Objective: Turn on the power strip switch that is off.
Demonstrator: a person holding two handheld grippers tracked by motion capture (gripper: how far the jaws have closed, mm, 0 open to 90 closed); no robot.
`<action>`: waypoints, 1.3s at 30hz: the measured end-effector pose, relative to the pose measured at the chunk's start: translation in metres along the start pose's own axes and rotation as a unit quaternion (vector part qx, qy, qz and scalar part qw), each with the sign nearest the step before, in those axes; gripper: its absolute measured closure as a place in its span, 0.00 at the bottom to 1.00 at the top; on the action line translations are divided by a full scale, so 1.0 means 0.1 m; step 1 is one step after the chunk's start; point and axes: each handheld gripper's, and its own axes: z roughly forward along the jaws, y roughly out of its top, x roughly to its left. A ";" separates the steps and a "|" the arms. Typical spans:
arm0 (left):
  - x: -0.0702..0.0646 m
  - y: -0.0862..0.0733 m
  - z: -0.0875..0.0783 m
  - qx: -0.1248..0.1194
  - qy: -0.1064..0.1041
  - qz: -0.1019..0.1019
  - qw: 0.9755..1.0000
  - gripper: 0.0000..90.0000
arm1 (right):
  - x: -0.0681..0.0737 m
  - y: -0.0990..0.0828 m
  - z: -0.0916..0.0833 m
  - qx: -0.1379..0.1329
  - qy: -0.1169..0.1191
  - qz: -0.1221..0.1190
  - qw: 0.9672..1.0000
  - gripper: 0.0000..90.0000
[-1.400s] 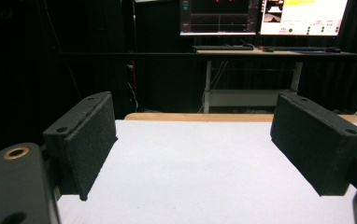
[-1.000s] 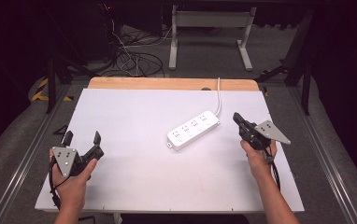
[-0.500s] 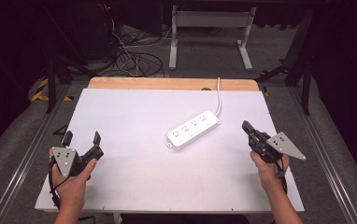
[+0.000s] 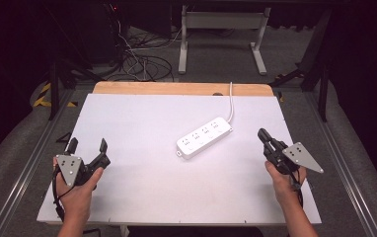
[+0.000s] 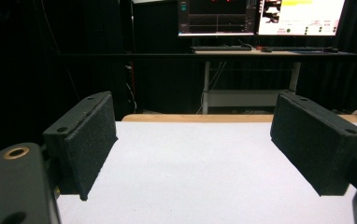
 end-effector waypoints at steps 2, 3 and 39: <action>0.00 0.00 0.00 0.000 0.000 0.000 1.000 0.17 | 0.00 0.00 0.00 -0.003 -0.002 -0.006 1.000 0.87; 0.00 0.00 0.00 0.000 0.000 0.000 1.000 0.17 | 0.00 0.00 0.00 -0.003 -0.002 -0.006 1.000 0.87; -0.02 0.00 0.01 0.000 -0.001 0.004 1.000 0.17 | -0.03 0.00 0.04 0.018 -0.061 0.017 0.998 0.10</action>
